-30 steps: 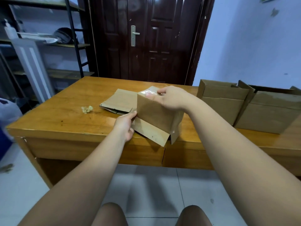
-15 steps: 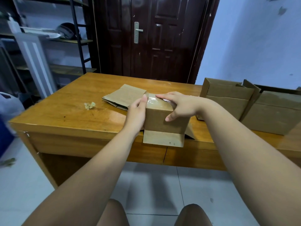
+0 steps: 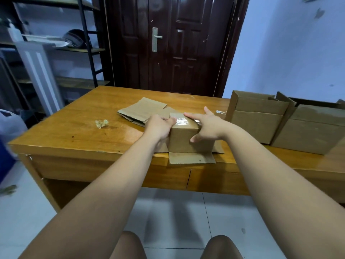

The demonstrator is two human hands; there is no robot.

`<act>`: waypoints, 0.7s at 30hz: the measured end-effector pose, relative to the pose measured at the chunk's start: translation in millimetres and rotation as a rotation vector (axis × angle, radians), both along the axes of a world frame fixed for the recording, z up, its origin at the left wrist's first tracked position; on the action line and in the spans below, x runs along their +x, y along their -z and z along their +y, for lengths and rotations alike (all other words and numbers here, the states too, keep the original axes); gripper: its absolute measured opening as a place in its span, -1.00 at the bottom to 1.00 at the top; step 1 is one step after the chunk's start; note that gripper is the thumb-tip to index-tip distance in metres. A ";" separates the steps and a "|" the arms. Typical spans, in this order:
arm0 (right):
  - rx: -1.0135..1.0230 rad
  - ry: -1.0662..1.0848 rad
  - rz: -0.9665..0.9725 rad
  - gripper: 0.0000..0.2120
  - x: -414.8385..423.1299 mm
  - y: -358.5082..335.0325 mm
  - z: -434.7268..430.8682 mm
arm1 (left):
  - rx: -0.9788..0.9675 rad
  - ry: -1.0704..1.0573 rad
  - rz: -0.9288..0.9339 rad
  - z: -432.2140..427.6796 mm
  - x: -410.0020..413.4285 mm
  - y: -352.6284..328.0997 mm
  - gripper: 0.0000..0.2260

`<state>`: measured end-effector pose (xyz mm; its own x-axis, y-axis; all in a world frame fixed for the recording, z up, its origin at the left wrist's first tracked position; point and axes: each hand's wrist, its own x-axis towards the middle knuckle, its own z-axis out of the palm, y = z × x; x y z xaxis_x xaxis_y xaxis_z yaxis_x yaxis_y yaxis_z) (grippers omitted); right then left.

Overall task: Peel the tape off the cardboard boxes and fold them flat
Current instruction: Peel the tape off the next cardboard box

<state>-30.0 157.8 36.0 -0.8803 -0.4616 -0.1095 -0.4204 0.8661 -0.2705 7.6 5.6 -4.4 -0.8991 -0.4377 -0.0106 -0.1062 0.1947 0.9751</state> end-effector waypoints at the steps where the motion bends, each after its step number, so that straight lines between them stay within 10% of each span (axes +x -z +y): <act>1: -0.115 0.023 -0.042 -0.18 -0.6 1.4 4.2 | 0.019 -0.004 -0.004 0.6 -2.0 -0.5 -0.76; 9: -0.824 0.390 -0.231 -0.29 -3.6 28.5 27.4 | 0.012 -0.024 0.003 2.7 -0.9 0.7 -0.65; 21: -0.987 0.557 -0.310 -0.28 -1.8 24.3 22.8 | 0.238 0.015 -0.114 -4.4 -0.3 -5.0 -0.69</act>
